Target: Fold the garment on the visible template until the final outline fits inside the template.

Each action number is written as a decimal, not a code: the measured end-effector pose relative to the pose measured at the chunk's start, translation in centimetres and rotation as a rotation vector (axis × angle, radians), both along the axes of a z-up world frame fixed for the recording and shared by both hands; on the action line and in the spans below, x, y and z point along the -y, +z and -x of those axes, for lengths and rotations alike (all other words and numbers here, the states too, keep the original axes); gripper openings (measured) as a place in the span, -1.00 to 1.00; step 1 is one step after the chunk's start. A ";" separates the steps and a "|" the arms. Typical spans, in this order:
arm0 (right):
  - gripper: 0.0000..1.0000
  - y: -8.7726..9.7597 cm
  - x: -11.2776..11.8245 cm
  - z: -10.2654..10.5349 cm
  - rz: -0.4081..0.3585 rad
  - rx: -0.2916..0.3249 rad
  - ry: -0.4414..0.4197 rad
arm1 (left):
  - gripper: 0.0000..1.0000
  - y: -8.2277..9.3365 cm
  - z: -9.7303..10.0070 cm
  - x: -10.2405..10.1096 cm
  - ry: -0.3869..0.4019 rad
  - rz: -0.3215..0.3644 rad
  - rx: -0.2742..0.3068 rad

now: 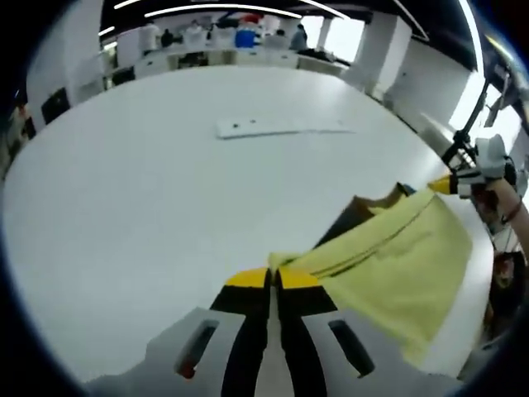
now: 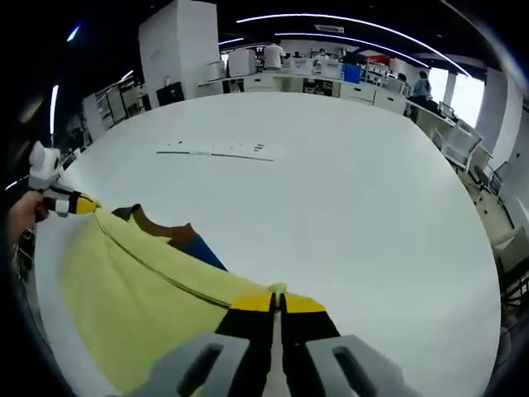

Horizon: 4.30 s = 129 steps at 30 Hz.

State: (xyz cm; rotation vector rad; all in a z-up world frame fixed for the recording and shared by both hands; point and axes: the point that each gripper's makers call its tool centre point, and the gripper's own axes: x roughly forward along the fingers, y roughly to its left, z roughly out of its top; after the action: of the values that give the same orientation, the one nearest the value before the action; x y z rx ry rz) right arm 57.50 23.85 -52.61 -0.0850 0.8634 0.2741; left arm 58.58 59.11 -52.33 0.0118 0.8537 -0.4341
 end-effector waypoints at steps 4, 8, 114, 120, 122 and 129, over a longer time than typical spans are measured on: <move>-1.00 0.0 -0.3 0.0 -0.026 0.013 0.009 | -0.99 0.3 -0.1 0.0 -0.023 0.004 0.021; -0.92 0.9 -0.8 0.1 -0.052 0.049 0.053 | -0.82 1.0 -0.3 -0.1 -0.099 -0.015 0.083; -0.79 0.5 -1.2 17.4 -0.179 -0.053 0.197 | -0.59 -0.1 15.9 -0.1 -0.122 0.145 0.095; -0.90 0.3 -1.3 17.2 -0.196 -0.038 0.196 | -0.72 -0.6 16.2 0.1 -0.118 0.162 0.085; -0.93 0.3 -1.2 17.2 -0.194 -0.037 0.206 | -0.77 -0.7 16.3 0.3 -0.125 0.155 0.079; -1.00 0.3 -1.0 17.1 -0.180 -0.025 0.223 | -0.85 -0.8 16.4 0.3 -0.123 0.161 0.077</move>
State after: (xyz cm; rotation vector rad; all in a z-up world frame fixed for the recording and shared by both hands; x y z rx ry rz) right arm 40.39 24.90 -52.29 -0.0099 0.8516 0.5618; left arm 42.23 58.79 -53.18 -0.0677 0.7427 -0.6133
